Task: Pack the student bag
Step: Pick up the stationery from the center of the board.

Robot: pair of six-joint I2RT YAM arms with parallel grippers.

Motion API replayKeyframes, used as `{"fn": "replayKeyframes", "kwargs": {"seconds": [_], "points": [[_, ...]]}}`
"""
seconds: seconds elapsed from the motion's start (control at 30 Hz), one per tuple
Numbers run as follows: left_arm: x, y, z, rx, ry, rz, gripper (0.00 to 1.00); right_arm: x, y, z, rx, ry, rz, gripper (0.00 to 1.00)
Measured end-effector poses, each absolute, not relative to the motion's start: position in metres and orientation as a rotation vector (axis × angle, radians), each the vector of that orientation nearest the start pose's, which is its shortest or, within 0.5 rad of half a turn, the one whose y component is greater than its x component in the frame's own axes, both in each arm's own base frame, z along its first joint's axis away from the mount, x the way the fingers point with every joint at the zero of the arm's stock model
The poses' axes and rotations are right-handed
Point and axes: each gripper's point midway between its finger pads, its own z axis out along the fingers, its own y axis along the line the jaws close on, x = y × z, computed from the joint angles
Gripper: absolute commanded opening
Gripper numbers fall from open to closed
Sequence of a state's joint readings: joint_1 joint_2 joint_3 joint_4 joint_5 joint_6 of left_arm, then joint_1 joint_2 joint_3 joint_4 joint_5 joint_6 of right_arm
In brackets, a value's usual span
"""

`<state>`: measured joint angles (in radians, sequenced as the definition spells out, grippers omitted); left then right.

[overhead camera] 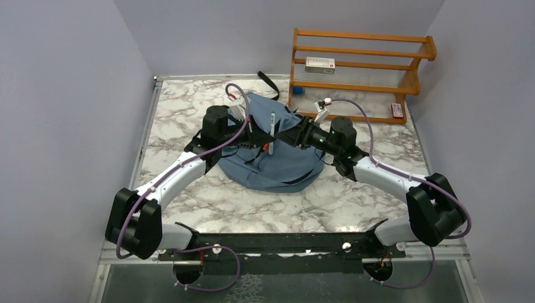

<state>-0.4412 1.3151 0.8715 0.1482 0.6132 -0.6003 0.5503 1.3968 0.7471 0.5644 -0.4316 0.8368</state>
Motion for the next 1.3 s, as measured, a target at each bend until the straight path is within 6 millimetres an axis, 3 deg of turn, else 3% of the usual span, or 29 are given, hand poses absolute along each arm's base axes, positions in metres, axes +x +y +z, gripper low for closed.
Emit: {"fn": "replayKeyframes", "kwargs": {"seconds": [0.27,0.63,0.97,1.13,1.3], "points": [[0.292,-0.282,0.214,0.347,2.021,-1.27,0.0,0.312,0.311,0.209,-0.085,1.905,1.363,0.53],[0.288,-0.288,0.206,0.381,2.036,-1.28,0.0,0.313,0.313,0.204,-0.064,1.927,1.373,0.49],[0.285,-0.295,0.193,0.411,2.072,-1.289,0.0,0.314,0.316,0.196,-0.05,1.95,1.389,0.22],[0.287,-0.296,0.191,0.414,2.083,-1.283,0.22,0.316,0.314,0.195,-0.023,1.957,1.381,0.08],[0.295,-0.297,0.197,0.44,2.064,-1.253,0.47,0.323,0.305,0.196,0.052,1.953,1.318,0.06]]}}
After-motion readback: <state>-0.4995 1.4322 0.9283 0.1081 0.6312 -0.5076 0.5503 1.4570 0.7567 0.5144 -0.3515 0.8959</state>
